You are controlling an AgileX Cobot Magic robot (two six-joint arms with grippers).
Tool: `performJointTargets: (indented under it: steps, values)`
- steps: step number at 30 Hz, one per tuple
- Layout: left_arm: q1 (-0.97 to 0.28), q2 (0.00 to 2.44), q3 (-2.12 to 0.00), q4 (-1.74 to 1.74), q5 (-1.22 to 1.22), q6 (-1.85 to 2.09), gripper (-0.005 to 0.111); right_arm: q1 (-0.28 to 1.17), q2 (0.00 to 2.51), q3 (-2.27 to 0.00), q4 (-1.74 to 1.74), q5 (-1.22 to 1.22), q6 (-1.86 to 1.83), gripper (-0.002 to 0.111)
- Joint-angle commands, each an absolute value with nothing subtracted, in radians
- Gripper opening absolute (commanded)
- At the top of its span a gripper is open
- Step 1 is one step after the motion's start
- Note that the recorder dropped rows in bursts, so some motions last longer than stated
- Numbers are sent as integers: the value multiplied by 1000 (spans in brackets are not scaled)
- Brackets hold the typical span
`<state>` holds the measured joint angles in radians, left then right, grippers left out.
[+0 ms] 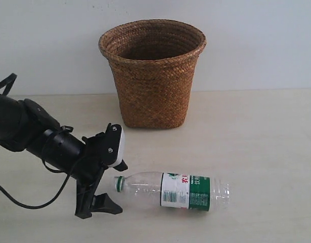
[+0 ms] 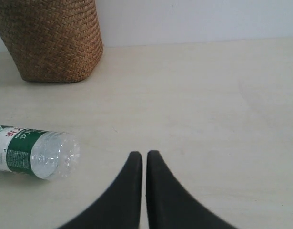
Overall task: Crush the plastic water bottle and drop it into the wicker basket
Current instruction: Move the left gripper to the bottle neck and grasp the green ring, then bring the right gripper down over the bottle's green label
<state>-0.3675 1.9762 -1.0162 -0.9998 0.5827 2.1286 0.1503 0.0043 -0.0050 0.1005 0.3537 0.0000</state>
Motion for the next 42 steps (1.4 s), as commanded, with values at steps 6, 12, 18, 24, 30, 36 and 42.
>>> performJointTargets:
  steps: [6,12,18,24,30,36,42]
  values:
    - [-373,2015,-1074,-1033,633,2133,75,150,0,0,97,344,0,0]
    - [-373,2036,-1080,-1032,636,2133,58,150,0,0,97,344,0,0]
    - [-371,2031,-1080,-1032,646,2133,14,150,0,0,97,344,0,0]
    - [-371,1985,-1080,-943,653,2126,4,150,0,0,97,344,0,0]
    - [-371,1955,-1080,-811,654,2054,4,150,0,0,0,266,-84,0]
    - [-371,1951,-1080,-795,652,1997,4,150,0,0,-37,-72,-114,0]
    - [-371,1951,-1078,-787,640,1966,4,150,0,0,91,-634,83,0]
